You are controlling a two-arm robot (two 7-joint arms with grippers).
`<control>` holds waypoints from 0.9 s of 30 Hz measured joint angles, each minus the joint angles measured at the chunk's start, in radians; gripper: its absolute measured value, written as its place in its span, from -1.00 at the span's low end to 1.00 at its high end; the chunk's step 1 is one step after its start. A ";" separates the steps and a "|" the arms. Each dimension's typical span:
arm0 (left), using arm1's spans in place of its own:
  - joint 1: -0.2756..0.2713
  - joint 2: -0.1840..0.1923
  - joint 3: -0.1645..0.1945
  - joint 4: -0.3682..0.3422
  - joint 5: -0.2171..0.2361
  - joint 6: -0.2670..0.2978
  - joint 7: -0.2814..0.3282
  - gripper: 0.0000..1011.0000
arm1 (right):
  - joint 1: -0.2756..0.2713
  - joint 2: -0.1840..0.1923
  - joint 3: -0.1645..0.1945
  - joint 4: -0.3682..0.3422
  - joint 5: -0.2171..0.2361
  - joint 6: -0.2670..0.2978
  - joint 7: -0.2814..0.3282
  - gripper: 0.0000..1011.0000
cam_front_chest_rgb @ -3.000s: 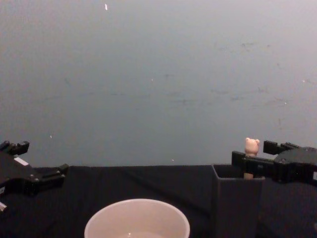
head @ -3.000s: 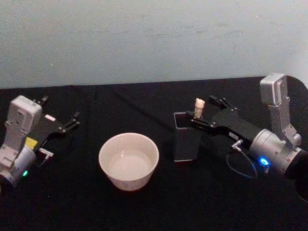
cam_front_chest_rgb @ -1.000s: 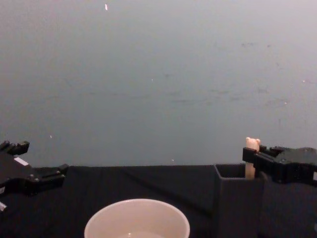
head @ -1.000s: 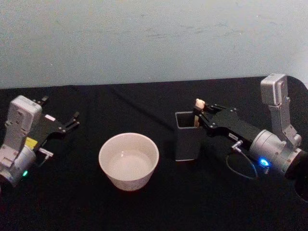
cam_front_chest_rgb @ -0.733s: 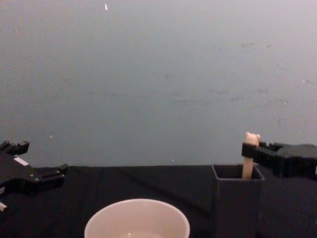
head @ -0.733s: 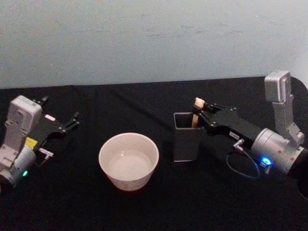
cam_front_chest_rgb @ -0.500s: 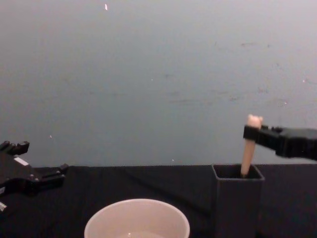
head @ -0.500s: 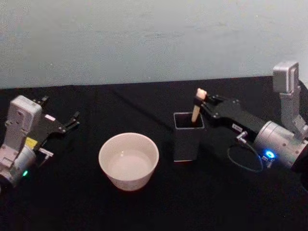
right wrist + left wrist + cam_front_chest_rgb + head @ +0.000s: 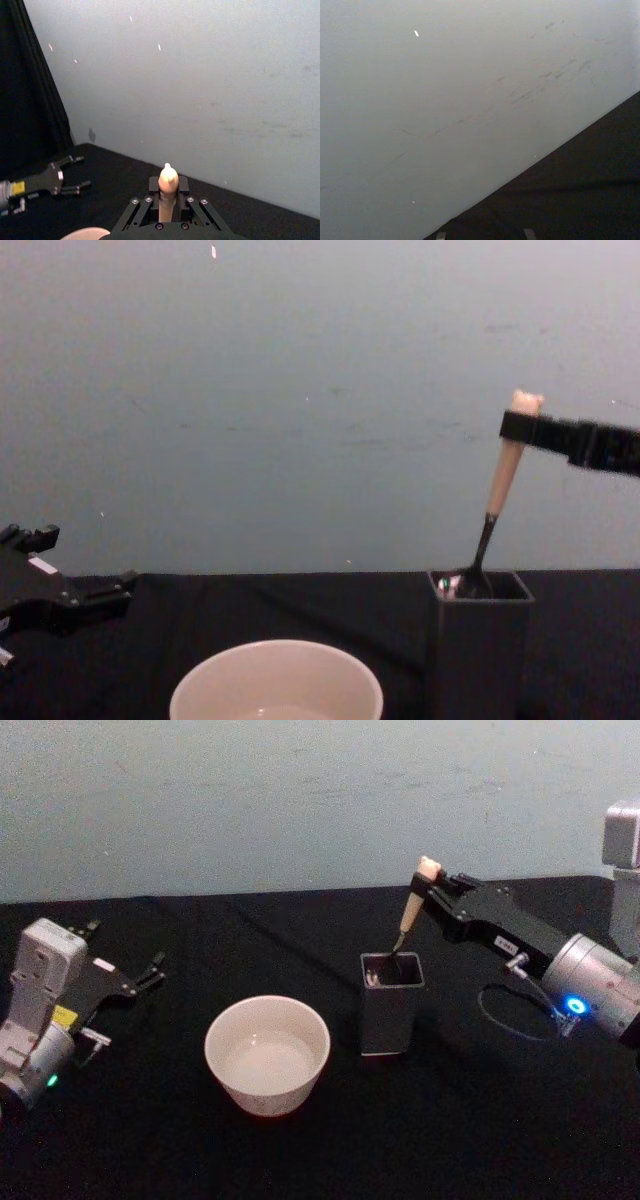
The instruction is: Pick up the stirring spoon with one hand, stir inside the cup, then place it back in its original position.
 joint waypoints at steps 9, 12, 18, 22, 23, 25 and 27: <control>0.000 0.000 0.000 0.000 0.000 0.000 0.000 0.98 | 0.007 0.009 0.012 -0.044 0.057 -0.003 -0.013 -0.58; 0.000 0.000 0.000 0.000 0.000 0.000 0.000 0.98 | 0.015 0.009 0.010 -0.051 0.070 -0.005 -0.018 -0.58; 0.000 0.000 0.000 0.000 0.000 0.000 0.000 0.98 | 0.032 0.005 -0.017 -0.053 0.081 -0.006 -0.021 -0.58; 0.000 0.000 0.000 0.000 0.000 0.000 0.000 0.98 | 0.045 0.002 -0.047 -0.048 0.082 -0.006 -0.020 -0.58; 0.000 0.000 0.000 0.000 0.000 0.000 0.000 0.98 | 0.049 0.001 -0.058 -0.045 0.081 -0.007 -0.018 -0.58; 0.000 0.000 0.000 0.000 0.000 0.000 0.000 0.98 | 0.056 -0.001 -0.078 -0.039 0.079 -0.008 -0.013 -0.58; 0.000 0.000 0.000 0.000 0.000 0.000 0.000 0.98 | 0.060 -0.002 -0.090 -0.035 0.075 -0.011 -0.010 -0.58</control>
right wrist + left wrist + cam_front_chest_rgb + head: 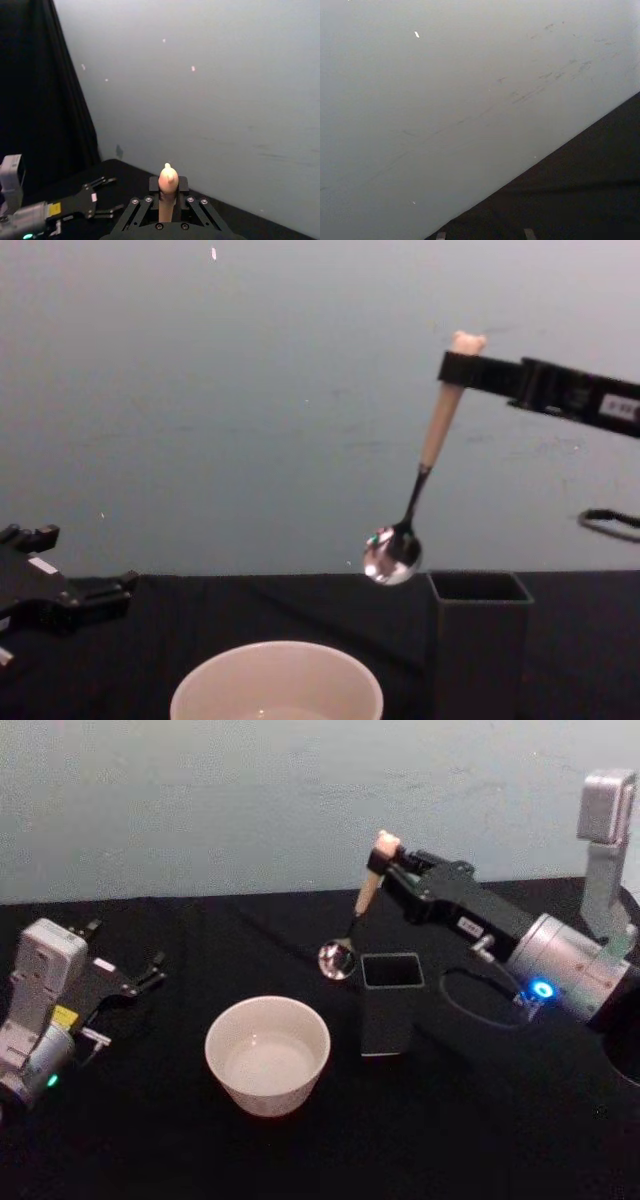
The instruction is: Pick up the stirring spoon with one hand, stir inside the cup, then place it back in its original position.
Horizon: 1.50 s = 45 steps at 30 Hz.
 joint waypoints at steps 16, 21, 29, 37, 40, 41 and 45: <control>0.000 0.000 0.000 0.000 0.000 0.000 0.000 0.98 | 0.036 -0.019 -0.114 0.080 -0.084 -0.050 0.067 -0.58; 0.000 0.000 0.000 0.000 0.000 0.000 0.000 0.98 | 0.041 -0.024 -0.139 0.104 -0.115 -0.064 0.085 -0.58; 0.000 0.000 0.000 0.000 0.000 0.000 0.000 0.98 | 0.041 -0.029 -0.161 0.130 -0.163 -0.088 0.105 -0.58; 0.000 0.000 0.000 0.000 0.000 0.000 0.000 0.98 | 0.037 -0.034 -0.176 0.149 -0.211 -0.113 0.119 -0.58; 0.000 0.000 0.000 0.000 0.000 0.000 0.000 0.98 | 0.036 -0.039 -0.181 0.157 -0.231 -0.123 0.126 -0.58; 0.000 0.000 0.000 0.000 0.000 0.000 0.000 0.98 | 0.036 -0.039 -0.181 0.157 -0.231 -0.123 0.126 -0.58; 0.000 0.000 0.000 0.000 0.000 0.000 0.000 0.98 | 0.035 -0.046 -0.188 0.168 -0.252 -0.129 0.136 -0.58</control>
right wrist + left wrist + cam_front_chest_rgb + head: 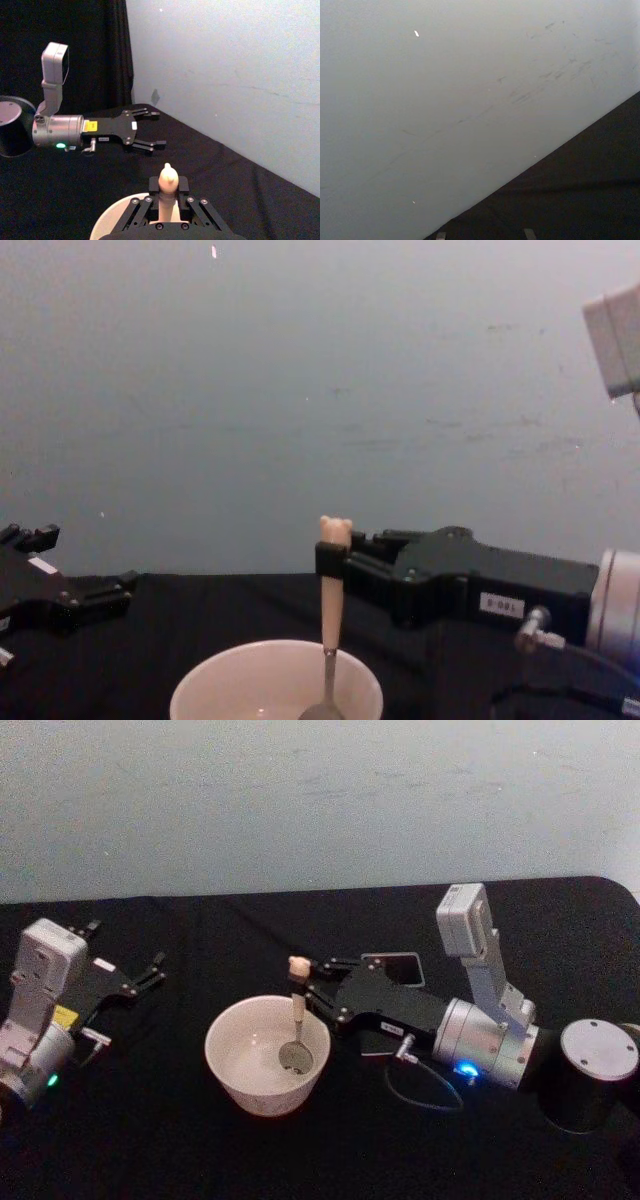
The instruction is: Pick up the stirring spoon with one hand, stir inside the cup, then place it back in its original position.
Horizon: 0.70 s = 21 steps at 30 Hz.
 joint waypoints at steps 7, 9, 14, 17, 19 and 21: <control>0.000 0.000 0.000 0.000 0.000 0.000 0.000 0.98 | 0.001 -0.009 -0.008 0.013 -0.019 -0.003 0.015 -0.58; 0.000 0.000 0.000 0.000 0.000 0.000 0.000 0.98 | 0.001 -0.009 -0.010 0.014 -0.022 -0.004 0.021 -0.58; 0.000 0.000 0.000 0.000 0.000 0.000 0.000 0.98 | -0.001 -0.010 -0.013 0.010 -0.023 -0.002 0.033 -0.58; 0.000 0.000 0.000 0.000 0.000 0.000 0.000 0.98 | -0.003 -0.011 -0.018 0.004 -0.023 0.003 0.039 -0.58; 0.000 0.000 0.000 0.000 0.000 0.000 0.000 0.98 | -0.004 -0.012 -0.020 0.001 -0.023 0.006 0.041 -0.58; 0.000 0.000 0.000 0.000 0.000 0.000 0.000 0.98 | -0.005 -0.015 -0.027 -0.005 -0.021 0.013 0.046 -0.58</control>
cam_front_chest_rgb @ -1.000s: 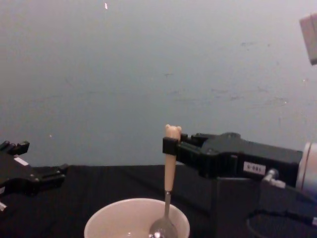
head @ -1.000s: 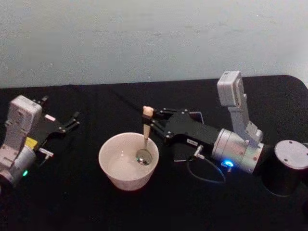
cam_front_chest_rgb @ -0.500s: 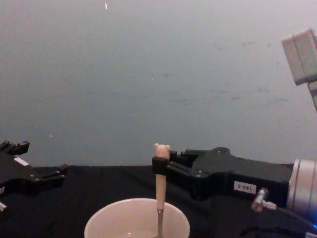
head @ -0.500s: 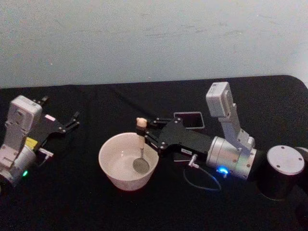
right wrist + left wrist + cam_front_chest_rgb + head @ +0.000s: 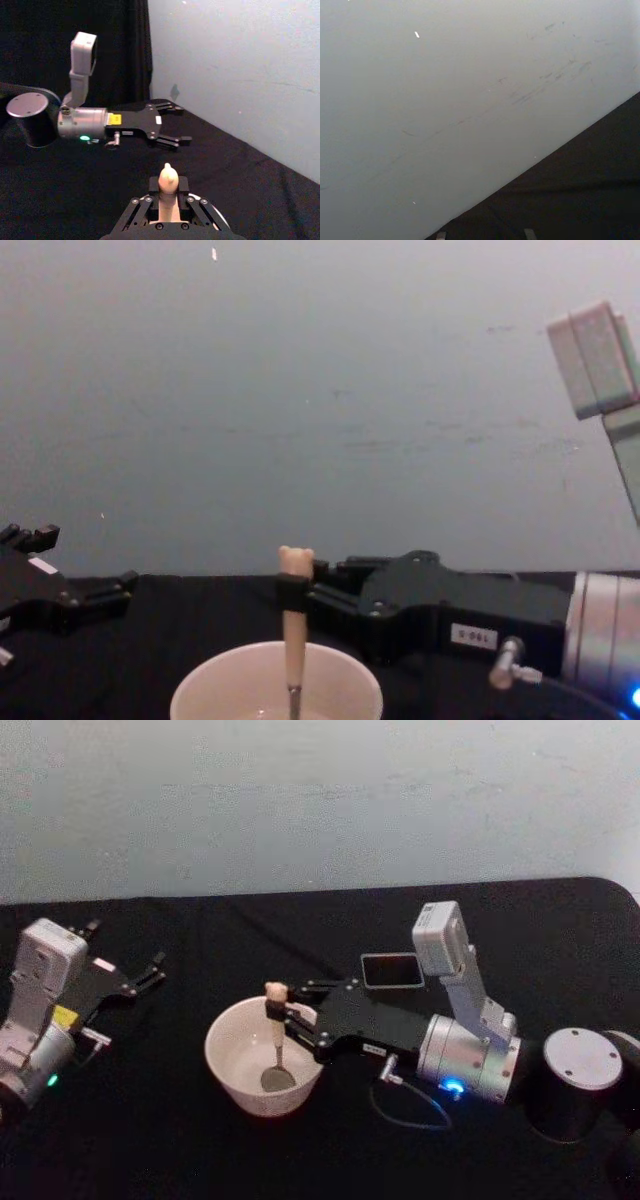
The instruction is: Pick up the stirring spoon with one hand, stir inside the cup, then place it back in its original position.
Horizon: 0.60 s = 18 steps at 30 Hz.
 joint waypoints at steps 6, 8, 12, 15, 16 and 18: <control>0.000 0.000 0.000 0.000 0.000 0.000 0.000 0.98 | 0.004 -0.013 -0.014 0.002 0.002 0.010 0.006 -0.58; 0.000 0.000 0.000 0.000 0.000 0.000 0.000 0.98 | 0.008 -0.018 -0.017 0.006 0.003 0.012 0.006 -0.58; 0.000 0.000 0.000 0.000 0.000 0.000 0.000 0.98 | 0.023 -0.038 -0.026 0.029 -0.001 0.015 -0.003 -0.58; 0.000 0.000 0.000 0.000 0.000 0.000 0.000 0.98 | 0.038 -0.058 -0.032 0.055 -0.012 0.015 -0.014 -0.58; 0.000 0.000 0.000 0.000 0.000 0.000 0.000 0.98 | 0.043 -0.064 -0.034 0.064 -0.016 0.015 -0.018 -0.58; 0.000 0.000 0.000 0.000 0.000 0.000 0.000 0.98 | 0.055 -0.079 -0.036 0.085 -0.025 0.015 -0.028 -0.58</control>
